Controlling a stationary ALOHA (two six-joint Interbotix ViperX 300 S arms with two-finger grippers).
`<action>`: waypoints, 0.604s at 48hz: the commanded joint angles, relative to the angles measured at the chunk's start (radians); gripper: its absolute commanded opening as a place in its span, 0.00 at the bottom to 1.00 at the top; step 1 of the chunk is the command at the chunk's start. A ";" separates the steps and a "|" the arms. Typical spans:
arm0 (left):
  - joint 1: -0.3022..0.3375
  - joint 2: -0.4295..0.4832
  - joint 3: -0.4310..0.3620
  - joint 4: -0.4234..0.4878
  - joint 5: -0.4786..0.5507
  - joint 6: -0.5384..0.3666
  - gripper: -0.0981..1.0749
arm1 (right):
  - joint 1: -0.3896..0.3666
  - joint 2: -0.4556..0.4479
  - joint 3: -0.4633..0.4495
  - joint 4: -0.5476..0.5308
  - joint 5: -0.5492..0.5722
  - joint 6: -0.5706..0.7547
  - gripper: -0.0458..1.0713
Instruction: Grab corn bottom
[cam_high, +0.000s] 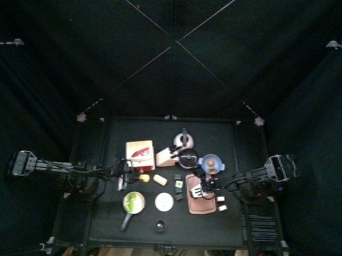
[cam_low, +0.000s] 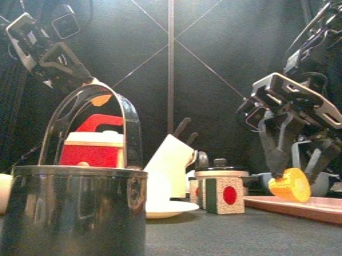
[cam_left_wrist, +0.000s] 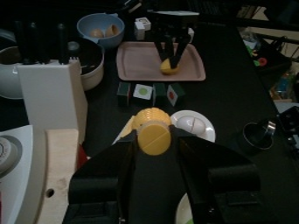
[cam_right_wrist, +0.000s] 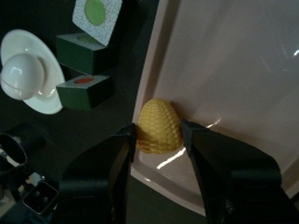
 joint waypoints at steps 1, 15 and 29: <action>0.003 -0.002 -0.011 -0.005 -0.003 0.000 0.67 | -0.002 -0.023 -0.005 -0.049 -0.009 0.046 0.75; 0.005 -0.002 -0.008 -0.011 -0.002 0.000 0.67 | -0.002 -0.021 -0.002 -0.137 -0.009 0.158 0.87; 0.005 -0.002 -0.008 -0.011 -0.003 0.000 0.67 | 0.005 -0.038 -0.017 -0.120 0.008 0.206 0.92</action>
